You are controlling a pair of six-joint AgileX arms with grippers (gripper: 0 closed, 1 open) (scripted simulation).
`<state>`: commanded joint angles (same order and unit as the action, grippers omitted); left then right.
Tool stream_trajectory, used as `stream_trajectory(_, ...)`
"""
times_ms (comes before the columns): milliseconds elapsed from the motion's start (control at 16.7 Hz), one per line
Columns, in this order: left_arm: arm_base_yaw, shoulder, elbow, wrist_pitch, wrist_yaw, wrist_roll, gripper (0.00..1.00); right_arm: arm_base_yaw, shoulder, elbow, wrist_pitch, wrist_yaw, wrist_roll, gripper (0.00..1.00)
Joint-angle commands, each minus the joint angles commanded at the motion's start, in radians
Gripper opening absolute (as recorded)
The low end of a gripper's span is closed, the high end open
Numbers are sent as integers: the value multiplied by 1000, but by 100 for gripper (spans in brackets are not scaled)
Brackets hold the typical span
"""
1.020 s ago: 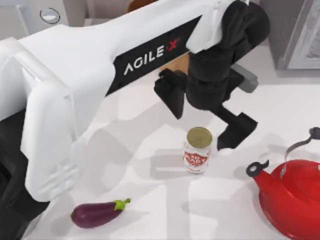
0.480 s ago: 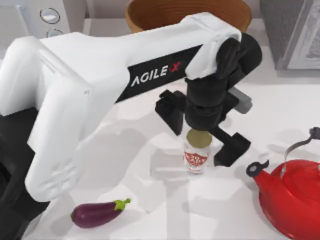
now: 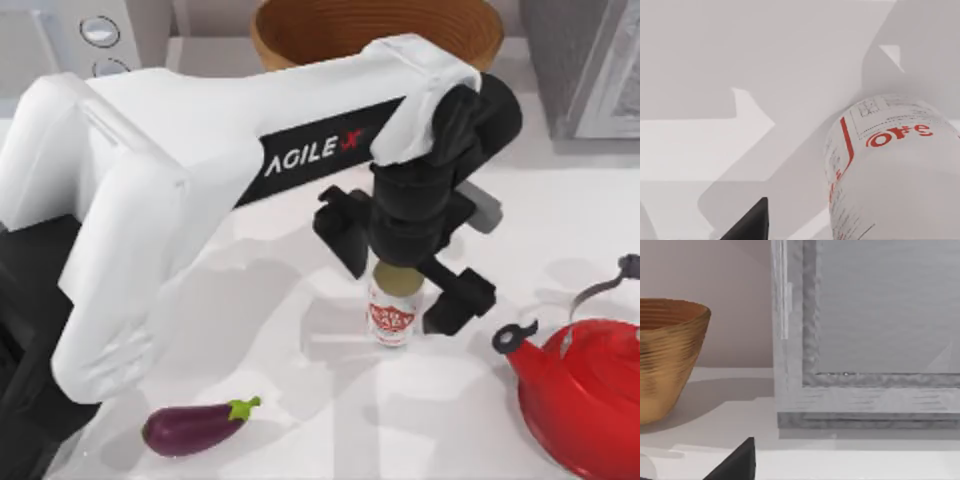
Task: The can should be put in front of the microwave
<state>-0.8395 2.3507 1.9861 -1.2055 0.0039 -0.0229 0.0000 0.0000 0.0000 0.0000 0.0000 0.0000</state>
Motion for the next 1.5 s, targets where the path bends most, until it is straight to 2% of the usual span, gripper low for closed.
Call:
stream_trajectory(600,0,0,0,0,0,0,2,0,0,0,0,0,0,100)
stream_trajectory(1500,0,-3,48,-50,1,0,0,0,0,0,0,0,0,100)
